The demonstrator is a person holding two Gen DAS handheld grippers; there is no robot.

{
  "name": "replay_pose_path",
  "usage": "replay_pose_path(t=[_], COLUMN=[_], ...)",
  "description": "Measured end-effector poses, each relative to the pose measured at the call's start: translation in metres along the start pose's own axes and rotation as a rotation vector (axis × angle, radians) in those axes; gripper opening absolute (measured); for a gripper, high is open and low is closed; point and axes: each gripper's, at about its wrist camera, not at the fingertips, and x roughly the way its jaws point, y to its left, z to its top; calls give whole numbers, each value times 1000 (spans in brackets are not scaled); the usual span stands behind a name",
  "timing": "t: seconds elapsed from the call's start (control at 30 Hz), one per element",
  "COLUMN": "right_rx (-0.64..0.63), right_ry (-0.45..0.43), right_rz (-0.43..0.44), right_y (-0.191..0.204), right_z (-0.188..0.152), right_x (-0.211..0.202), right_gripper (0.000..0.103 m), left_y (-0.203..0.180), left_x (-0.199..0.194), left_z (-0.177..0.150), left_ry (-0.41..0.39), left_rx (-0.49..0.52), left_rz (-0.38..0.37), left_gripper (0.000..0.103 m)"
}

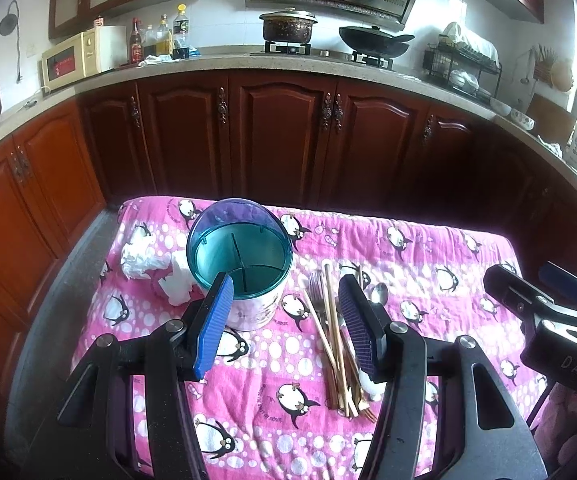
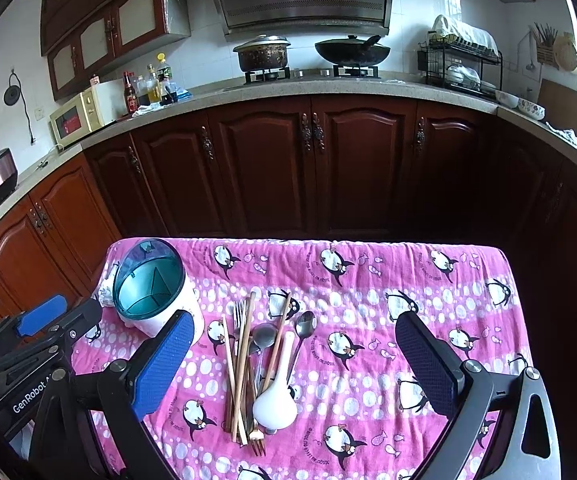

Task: Organize utensils

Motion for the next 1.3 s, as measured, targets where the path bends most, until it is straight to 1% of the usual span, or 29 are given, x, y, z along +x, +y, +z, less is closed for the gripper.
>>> replay_pose_path(t=[0.5,0.9,1.3], right_rx=[3,-7,-15], right_ry=[11,25,45], right_rz=[-7,2,9], right_y=[-2,0,2], right_z=[-3,-5,-9], right_x=[5,11,19], right_gripper=[101,101,101], left_y=[-1,2,2], left_x=[4,9,14], left_z=[-2,-4,-4], left_ry=[7,13,25], left_rx=[0,-1,-1], left_rz=[-1,-17,-12], left_gripper=[55,55,55])
